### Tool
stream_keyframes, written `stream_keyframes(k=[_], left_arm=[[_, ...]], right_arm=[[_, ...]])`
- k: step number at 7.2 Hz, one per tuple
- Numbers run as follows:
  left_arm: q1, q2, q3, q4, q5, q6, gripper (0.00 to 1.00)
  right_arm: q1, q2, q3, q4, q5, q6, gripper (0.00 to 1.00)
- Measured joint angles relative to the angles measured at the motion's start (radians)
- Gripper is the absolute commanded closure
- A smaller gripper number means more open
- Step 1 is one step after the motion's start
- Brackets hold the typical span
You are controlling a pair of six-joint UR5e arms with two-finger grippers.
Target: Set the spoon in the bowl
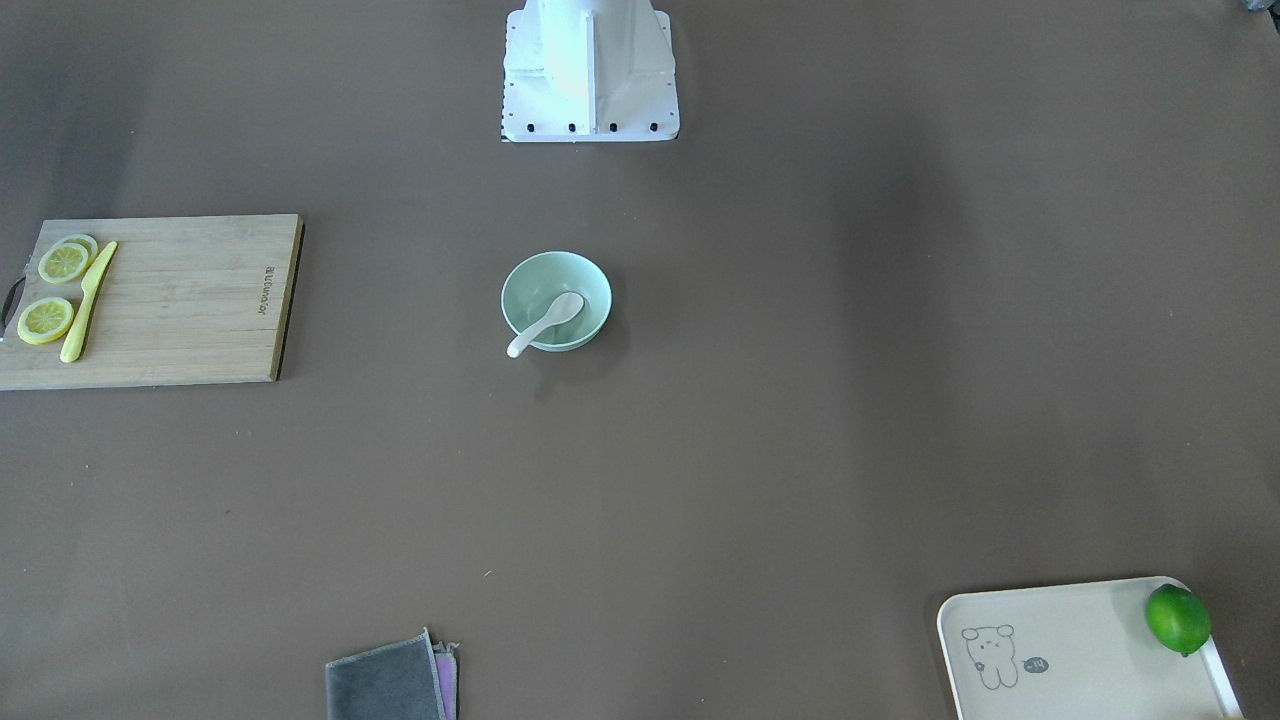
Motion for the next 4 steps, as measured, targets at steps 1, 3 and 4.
stream_keyframes(k=[1,3,4], left_arm=[[-0.002,0.000,-0.003,0.000,0.000,0.000,0.02],[-0.003,0.001,-0.004,0.000,0.000,0.000,0.02],[-0.003,0.001,-0.004,0.000,0.000,0.001,0.02]], right_arm=[[0.000,0.000,0.000,0.000,0.018,0.000,0.00],[0.000,-0.002,-0.001,-0.001,0.050,-0.001,0.00],[-0.001,-0.003,-0.004,-0.001,0.056,-0.001,0.00]])
